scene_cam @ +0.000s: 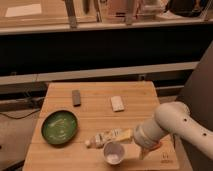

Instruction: Pick up the ceramic cup

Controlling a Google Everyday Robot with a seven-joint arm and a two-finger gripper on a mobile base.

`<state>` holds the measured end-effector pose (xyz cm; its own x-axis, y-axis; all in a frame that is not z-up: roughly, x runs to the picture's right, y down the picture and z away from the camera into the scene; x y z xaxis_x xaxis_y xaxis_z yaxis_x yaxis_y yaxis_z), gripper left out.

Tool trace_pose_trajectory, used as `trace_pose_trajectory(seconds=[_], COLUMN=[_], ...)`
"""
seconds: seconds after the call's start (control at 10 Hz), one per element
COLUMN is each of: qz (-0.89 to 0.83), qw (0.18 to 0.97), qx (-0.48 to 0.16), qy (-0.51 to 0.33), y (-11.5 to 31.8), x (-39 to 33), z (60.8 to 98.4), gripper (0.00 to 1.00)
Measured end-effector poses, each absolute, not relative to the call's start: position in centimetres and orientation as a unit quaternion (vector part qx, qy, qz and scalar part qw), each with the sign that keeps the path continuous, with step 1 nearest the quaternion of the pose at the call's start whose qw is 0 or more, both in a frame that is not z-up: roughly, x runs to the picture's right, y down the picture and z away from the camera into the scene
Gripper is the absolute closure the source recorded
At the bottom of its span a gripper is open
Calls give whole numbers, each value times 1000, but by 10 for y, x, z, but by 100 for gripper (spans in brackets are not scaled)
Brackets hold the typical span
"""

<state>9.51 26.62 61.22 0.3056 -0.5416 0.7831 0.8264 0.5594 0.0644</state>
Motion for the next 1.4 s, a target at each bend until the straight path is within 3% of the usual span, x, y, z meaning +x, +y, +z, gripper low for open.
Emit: trace_pose_trajectory(seconds=[0.4, 0.8, 1.4], qz=[-489, -511, -522], qw=[798, 779, 761], qx=[-150, -207, -243], qy=[-318, -299, -298], y=[281, 286, 295], x=[82, 76, 78], z=[617, 641, 665], gripper=[20, 20, 20])
